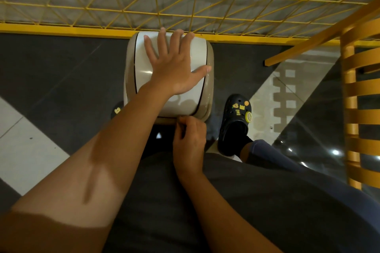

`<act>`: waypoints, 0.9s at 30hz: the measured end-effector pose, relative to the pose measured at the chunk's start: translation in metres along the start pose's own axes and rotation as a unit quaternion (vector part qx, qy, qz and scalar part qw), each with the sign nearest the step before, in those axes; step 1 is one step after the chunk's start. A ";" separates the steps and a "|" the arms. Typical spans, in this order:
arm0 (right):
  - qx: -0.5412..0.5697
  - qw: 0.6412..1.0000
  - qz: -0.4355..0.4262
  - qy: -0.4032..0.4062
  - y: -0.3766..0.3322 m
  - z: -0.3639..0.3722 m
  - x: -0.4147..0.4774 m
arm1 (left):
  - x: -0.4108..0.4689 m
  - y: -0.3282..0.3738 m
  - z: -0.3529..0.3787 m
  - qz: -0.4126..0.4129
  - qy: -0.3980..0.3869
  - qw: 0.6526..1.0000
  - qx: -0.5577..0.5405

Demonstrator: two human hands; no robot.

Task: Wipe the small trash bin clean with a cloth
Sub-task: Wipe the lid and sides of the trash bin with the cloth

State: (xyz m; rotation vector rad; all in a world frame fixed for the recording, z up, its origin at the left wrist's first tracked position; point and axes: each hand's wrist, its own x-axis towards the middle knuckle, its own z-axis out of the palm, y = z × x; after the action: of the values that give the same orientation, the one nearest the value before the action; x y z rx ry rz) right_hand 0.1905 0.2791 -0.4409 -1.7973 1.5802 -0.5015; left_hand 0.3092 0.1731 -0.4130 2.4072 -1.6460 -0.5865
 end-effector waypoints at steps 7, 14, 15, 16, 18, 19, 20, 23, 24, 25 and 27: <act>-0.033 0.996 -0.066 -0.053 0.002 -0.003 0.006 | -0.001 0.000 -0.003 -0.008 -0.021 1.000 0.012; -0.027 1.000 -0.010 -0.005 0.024 -0.030 0.040 | -0.004 -0.008 -0.012 -0.005 0.003 0.999 0.041; -0.032 0.999 -0.015 0.001 0.027 -0.035 0.049 | -0.004 -0.010 -0.013 -0.005 0.008 0.999 0.050; -0.037 0.999 -0.030 0.006 0.031 -0.040 0.058 | -0.005 -0.011 -0.015 -0.010 0.010 0.999 0.053; -0.033 0.998 -0.044 0.005 0.035 -0.049 0.075 | -0.006 -0.013 -0.017 -0.032 0.009 0.998 0.045; -0.027 0.999 -0.037 0.004 0.036 -0.053 0.084 | -0.006 -0.013 -0.018 -0.044 0.007 0.998 0.041; -0.021 0.999 -0.033 0.010 0.037 -0.056 0.091 | -0.007 -0.014 -0.018 -0.054 0.007 0.998 0.037; -0.007 0.999 -0.040 0.030 0.041 -0.065 0.109 | -0.010 -0.014 -0.016 -0.068 0.028 0.997 0.030; -0.010 0.999 -0.040 0.020 0.042 -0.067 0.112 | -0.010 -0.014 -0.015 -0.058 0.040 0.997 0.026; -0.018 0.999 -0.039 0.006 0.044 -0.068 0.114 | -0.011 -0.014 -0.014 -0.036 0.051 0.998 0.023; -0.033 0.999 -0.033 -0.015 0.048 -0.067 0.114 | -0.011 -0.015 -0.012 0.019 0.055 0.998 0.034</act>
State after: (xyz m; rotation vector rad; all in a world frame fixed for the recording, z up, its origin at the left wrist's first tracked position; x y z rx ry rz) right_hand 0.1322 0.1511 -0.4447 -1.9032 1.5378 -0.4551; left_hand 0.3231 0.1883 -0.4049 2.4026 -1.6871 -0.3900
